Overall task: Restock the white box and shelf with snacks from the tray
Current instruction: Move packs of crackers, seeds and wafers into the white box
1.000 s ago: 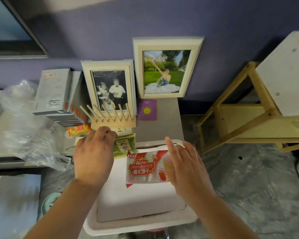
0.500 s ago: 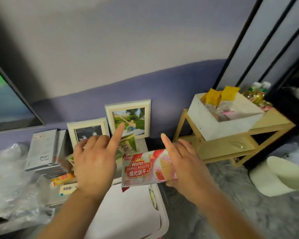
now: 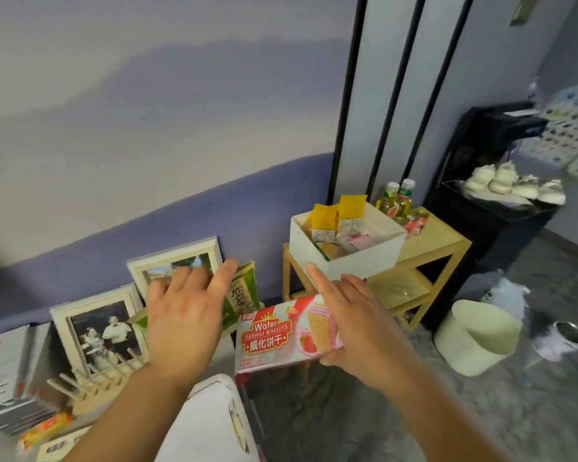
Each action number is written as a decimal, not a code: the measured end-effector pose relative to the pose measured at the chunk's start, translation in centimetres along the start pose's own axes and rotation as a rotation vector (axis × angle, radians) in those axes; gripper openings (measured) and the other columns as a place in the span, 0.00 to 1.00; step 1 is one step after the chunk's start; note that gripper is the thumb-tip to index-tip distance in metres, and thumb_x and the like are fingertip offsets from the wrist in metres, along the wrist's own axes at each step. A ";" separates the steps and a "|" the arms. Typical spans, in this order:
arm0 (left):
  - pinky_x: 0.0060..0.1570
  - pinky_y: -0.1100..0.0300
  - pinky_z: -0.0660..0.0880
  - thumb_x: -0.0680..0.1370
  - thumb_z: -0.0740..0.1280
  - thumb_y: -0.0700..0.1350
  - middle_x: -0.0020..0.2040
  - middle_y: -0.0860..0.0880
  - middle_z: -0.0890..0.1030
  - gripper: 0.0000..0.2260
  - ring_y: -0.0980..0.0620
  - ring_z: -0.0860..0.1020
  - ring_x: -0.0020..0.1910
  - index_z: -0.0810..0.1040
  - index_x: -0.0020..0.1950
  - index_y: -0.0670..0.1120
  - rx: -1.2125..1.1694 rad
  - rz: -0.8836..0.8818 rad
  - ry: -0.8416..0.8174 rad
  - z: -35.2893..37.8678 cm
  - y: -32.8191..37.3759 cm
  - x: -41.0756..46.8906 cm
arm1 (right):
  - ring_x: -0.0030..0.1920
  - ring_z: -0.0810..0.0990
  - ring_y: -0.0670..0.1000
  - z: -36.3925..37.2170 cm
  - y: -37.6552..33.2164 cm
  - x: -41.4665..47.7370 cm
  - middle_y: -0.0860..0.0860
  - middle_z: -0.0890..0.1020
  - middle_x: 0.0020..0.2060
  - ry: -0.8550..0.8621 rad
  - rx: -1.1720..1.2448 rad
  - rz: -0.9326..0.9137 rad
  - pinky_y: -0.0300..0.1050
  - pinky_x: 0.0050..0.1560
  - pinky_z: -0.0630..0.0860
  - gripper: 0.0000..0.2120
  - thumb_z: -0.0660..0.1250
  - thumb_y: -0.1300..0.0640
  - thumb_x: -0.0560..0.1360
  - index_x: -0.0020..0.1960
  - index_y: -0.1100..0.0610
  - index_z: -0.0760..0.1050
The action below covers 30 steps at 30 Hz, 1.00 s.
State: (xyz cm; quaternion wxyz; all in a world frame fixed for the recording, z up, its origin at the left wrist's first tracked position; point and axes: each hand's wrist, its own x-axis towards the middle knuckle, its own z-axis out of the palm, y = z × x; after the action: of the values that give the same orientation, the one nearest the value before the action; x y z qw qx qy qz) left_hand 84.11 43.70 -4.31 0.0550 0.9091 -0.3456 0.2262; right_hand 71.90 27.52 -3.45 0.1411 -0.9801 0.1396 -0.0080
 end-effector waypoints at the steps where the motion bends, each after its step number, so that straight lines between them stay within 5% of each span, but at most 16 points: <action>1: 0.37 0.48 0.70 0.54 0.79 0.33 0.37 0.38 0.79 0.33 0.37 0.77 0.38 0.77 0.58 0.41 0.004 0.004 -0.004 0.5 1.6 0.7 | 0.74 0.49 0.49 -0.6 1.9 0.0 0.45 0.58 0.73 0.000 0.007 0.008 0.48 0.72 0.51 0.52 0.71 0.48 0.70 0.72 0.42 0.31; 6: 0.37 0.50 0.64 0.56 0.76 0.31 0.36 0.41 0.78 0.33 0.39 0.77 0.38 0.72 0.59 0.46 -0.007 0.008 0.019 3.1 9.9 5.0 | 0.74 0.47 0.50 -3.8 12.4 0.1 0.46 0.58 0.72 -0.013 0.034 0.022 0.49 0.72 0.50 0.50 0.71 0.48 0.70 0.73 0.43 0.33; 15: 0.40 0.47 0.64 0.60 0.73 0.31 0.36 0.40 0.78 0.23 0.38 0.76 0.39 0.79 0.54 0.43 -0.033 0.018 0.102 5.3 18.7 12.9 | 0.73 0.49 0.50 -7.2 25.1 3.2 0.47 0.59 0.71 0.007 0.018 0.038 0.49 0.72 0.51 0.50 0.72 0.50 0.69 0.74 0.44 0.37; 23: 0.41 0.50 0.59 0.70 0.55 0.44 0.35 0.43 0.78 0.16 0.40 0.76 0.39 0.79 0.51 0.46 -0.118 0.062 0.174 11.3 21.2 21.4 | 0.73 0.52 0.51 -7.8 32.1 11.8 0.48 0.61 0.71 0.066 -0.067 0.102 0.52 0.73 0.53 0.49 0.74 0.48 0.67 0.75 0.47 0.43; 26: 0.42 0.49 0.61 0.70 0.65 0.40 0.35 0.42 0.78 0.12 0.39 0.76 0.39 0.78 0.52 0.46 -0.137 0.044 0.167 13.2 21.4 25.2 | 0.72 0.53 0.51 -9.0 33.8 15.6 0.48 0.61 0.71 0.052 -0.064 0.116 0.52 0.73 0.54 0.48 0.74 0.49 0.68 0.75 0.46 0.44; 30: 0.42 0.47 0.64 0.61 0.75 0.34 0.35 0.42 0.78 0.22 0.39 0.76 0.40 0.79 0.53 0.45 -0.142 0.035 0.118 15.2 21.3 30.3 | 0.72 0.54 0.51 -9.7 36.0 20.3 0.48 0.62 0.70 0.079 -0.065 0.108 0.52 0.73 0.55 0.47 0.74 0.48 0.67 0.75 0.47 0.46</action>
State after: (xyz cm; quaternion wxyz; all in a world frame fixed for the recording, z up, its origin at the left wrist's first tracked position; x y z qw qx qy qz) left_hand 95.82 5.38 -5.41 0.1355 0.8818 -0.3727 0.2552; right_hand 81.07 -13.93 -4.69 0.1037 -0.9741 0.1981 -0.0346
